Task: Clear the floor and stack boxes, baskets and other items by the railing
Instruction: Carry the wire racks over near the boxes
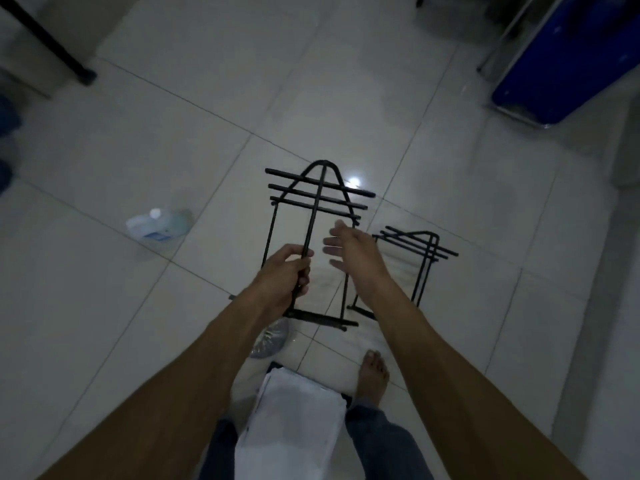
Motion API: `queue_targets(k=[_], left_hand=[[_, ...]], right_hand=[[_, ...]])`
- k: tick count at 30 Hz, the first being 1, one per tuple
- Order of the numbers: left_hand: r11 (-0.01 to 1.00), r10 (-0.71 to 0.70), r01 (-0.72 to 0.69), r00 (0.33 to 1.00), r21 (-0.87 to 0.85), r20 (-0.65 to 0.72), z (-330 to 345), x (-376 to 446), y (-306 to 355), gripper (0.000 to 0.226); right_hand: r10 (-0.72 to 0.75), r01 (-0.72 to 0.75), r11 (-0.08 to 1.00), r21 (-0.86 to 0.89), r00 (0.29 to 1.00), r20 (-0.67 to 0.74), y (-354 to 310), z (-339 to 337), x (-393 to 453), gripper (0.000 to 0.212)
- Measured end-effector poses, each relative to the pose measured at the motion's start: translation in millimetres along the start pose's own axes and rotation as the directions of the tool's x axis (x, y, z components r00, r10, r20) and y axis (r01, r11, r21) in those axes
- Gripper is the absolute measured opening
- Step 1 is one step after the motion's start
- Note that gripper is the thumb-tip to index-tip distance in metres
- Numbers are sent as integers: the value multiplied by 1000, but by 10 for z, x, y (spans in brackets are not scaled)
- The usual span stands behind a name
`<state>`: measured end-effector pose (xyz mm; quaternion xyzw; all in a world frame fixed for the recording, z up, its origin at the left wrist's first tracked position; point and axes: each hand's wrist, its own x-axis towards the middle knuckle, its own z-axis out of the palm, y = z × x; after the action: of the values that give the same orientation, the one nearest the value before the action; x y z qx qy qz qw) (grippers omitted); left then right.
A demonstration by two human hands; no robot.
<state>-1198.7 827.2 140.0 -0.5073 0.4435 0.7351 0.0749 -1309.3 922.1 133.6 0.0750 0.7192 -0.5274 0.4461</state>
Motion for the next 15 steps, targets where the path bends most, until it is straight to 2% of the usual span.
queue_targets(k=[3,5,8,15], left_hand=[[989,83,-85,996,122,14,-347,-610,143,14],[977,117,-118,993,179,14,-624,-1044,231,15],[973,140,-138,990,183,4,-1058,-1596,345,15],[939,217,-205,976,278,-13,-2121,-2692,573,11]], right_hand=[[77,-108,968,227,987,143,-340,389,-473,39],[66,-124,954,272,975,211,-514,664,-820,28],[38,-90,978,186,963,266,-678,1031,-1313,17],[4,-28,997,66,943,334,-972,1884,-2352,22]])
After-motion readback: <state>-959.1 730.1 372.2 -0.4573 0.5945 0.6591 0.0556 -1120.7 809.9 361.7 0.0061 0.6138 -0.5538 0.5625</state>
